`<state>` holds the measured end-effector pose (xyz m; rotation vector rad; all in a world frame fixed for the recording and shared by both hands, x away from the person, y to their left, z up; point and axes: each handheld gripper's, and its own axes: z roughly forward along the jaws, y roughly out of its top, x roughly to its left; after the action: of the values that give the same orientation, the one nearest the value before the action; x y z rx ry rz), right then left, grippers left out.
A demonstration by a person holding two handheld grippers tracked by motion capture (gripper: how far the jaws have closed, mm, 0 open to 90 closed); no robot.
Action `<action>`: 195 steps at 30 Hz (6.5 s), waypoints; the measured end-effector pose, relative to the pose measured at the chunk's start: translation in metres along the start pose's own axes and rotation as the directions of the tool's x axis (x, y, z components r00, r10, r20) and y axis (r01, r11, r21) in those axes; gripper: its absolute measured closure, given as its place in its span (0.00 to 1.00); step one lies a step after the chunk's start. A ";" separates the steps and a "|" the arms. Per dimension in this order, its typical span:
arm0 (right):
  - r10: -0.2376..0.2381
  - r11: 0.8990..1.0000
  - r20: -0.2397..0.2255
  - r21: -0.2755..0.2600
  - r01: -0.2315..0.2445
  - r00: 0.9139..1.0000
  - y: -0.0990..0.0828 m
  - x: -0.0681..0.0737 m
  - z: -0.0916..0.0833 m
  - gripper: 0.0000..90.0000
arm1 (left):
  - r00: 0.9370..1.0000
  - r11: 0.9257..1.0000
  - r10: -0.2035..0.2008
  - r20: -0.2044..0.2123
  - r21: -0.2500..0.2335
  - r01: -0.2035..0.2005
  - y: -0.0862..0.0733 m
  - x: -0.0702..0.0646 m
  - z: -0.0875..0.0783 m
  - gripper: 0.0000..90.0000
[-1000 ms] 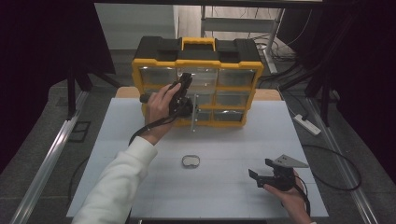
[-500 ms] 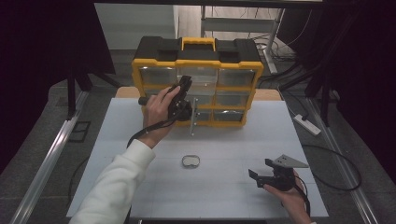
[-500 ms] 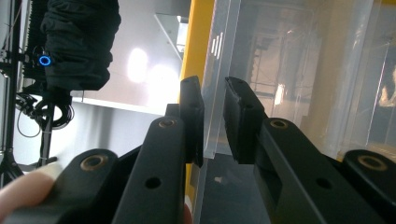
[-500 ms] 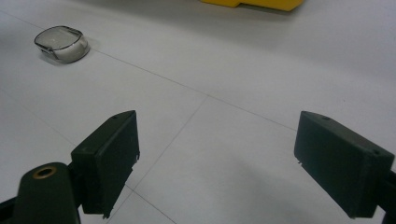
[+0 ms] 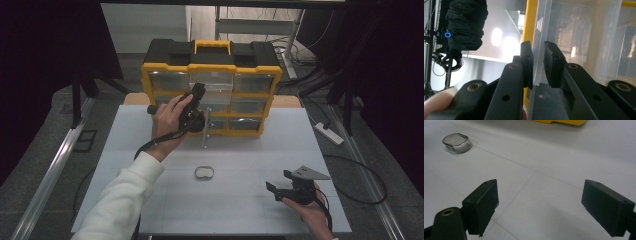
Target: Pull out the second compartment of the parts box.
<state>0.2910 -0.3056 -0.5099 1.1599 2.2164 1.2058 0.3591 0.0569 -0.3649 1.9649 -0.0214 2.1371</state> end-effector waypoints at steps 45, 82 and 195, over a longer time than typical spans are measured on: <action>-0.001 1.000 0.008 0.000 0.001 1.000 0.000 -0.001 0.000 0.15 | 1.000 0.999 0.009 0.001 -0.032 -0.009 0.003 0.001 -0.018 0.86; -0.001 1.000 0.011 0.004 0.001 1.000 0.000 0.000 0.000 0.15 | 1.000 0.999 -0.004 -0.008 -0.053 0.003 0.004 0.000 -0.035 0.86; 0.008 1.000 0.002 0.000 -0.008 1.000 0.002 -0.002 0.003 0.15 | 0.777 0.906 -0.362 0.515 -0.002 0.423 -0.013 -0.045 -0.065 0.22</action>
<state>0.2950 -0.3053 -0.5098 1.1707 2.2123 1.2080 0.3005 0.0735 -0.4172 2.1673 0.1573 1.2922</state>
